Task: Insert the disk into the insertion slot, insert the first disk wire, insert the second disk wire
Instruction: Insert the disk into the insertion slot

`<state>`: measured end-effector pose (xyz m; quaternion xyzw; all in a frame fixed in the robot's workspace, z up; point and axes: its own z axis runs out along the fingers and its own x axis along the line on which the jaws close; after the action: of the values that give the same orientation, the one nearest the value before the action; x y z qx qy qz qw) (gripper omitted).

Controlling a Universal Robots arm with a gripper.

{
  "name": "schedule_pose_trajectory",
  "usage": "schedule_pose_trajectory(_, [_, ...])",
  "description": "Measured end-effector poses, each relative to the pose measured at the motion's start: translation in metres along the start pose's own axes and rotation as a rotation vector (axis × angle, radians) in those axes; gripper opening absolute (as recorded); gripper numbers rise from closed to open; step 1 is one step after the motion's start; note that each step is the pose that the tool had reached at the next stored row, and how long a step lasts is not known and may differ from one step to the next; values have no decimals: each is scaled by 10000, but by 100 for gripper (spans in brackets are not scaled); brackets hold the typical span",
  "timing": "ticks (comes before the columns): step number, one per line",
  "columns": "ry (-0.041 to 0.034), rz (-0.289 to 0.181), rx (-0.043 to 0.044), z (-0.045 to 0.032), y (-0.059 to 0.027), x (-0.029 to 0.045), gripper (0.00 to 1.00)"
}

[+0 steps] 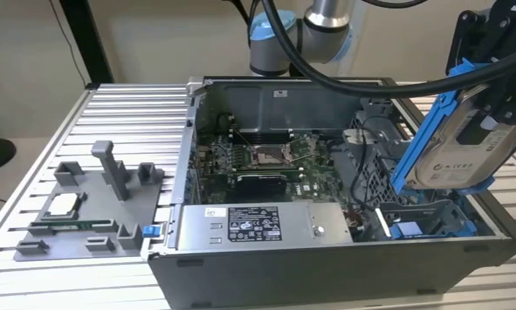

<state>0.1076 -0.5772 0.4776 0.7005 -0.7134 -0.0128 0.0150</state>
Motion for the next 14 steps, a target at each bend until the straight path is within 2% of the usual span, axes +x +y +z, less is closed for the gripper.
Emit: schedule_pose_trajectory(14, [-2,0,0,48,-2,1,0])
